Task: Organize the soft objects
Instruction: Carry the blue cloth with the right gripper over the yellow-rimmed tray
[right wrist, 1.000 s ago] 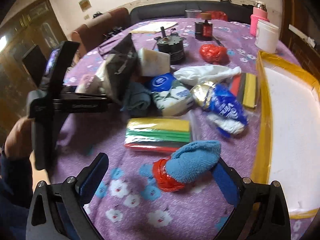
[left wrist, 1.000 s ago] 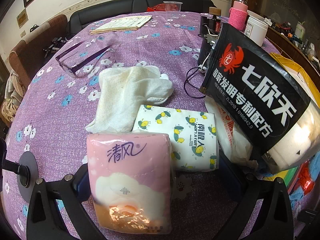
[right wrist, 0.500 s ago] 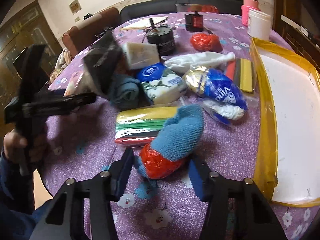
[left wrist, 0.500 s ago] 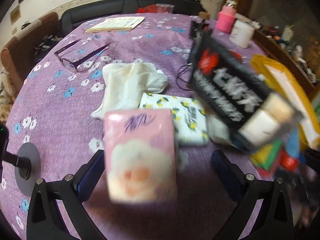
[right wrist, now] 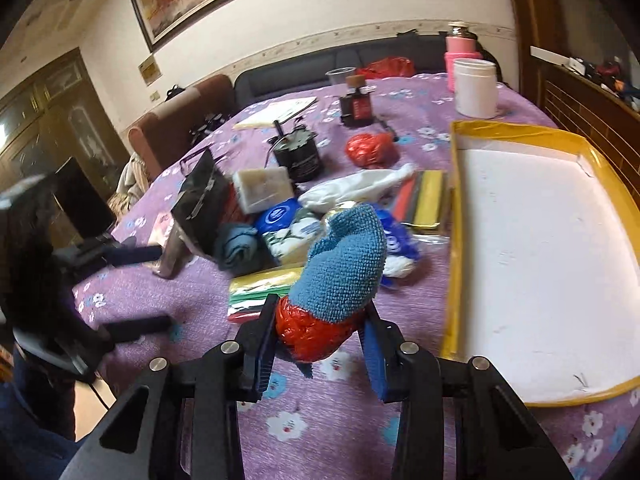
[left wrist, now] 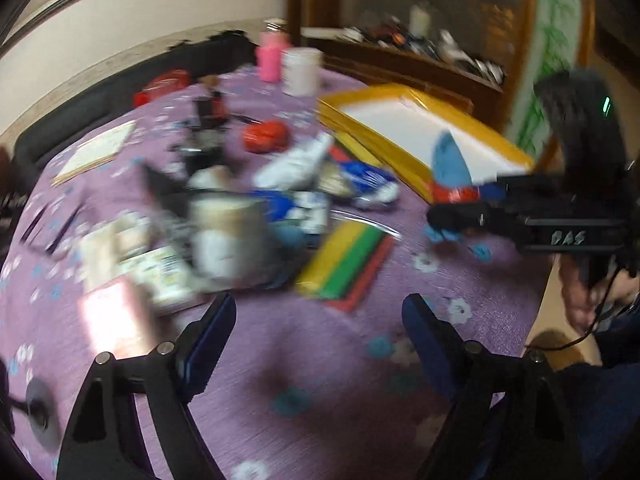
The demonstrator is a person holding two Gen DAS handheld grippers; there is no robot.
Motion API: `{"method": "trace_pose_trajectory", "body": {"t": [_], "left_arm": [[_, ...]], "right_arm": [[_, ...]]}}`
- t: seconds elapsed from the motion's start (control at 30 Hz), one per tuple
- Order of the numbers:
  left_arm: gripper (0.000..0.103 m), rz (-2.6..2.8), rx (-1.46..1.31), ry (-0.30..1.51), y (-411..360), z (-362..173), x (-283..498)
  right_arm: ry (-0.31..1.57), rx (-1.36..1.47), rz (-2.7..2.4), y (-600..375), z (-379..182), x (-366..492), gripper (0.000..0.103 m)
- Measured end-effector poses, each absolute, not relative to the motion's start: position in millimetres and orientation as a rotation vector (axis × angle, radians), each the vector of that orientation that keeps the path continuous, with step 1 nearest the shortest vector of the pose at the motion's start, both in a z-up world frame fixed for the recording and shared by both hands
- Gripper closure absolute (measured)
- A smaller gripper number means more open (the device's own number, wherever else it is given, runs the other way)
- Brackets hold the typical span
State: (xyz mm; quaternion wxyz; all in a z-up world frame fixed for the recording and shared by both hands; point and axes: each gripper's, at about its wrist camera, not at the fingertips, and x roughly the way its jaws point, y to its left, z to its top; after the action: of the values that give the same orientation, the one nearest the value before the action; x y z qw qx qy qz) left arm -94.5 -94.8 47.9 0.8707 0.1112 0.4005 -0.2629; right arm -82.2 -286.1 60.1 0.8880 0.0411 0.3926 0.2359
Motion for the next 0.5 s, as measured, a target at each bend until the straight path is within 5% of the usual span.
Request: {"method": "trace_pose_trajectory", "body": {"t": [0.23, 0.37, 0.5], "left_arm": [[0.020, -0.580, 0.296, 0.931, -130, 23, -60], [0.042, -0.551, 0.311, 1.002, -139, 6, -39], [0.052, -0.529, 0.292, 0.999, -143, 5, -36]], "right_arm": [[0.787, 0.112, 0.485, -306, 64, -90, 0.061], [0.781, 0.139, 0.484, -315, 62, -91, 0.061], [0.769, 0.145, 0.479, -322, 64, -95, 0.061]]}}
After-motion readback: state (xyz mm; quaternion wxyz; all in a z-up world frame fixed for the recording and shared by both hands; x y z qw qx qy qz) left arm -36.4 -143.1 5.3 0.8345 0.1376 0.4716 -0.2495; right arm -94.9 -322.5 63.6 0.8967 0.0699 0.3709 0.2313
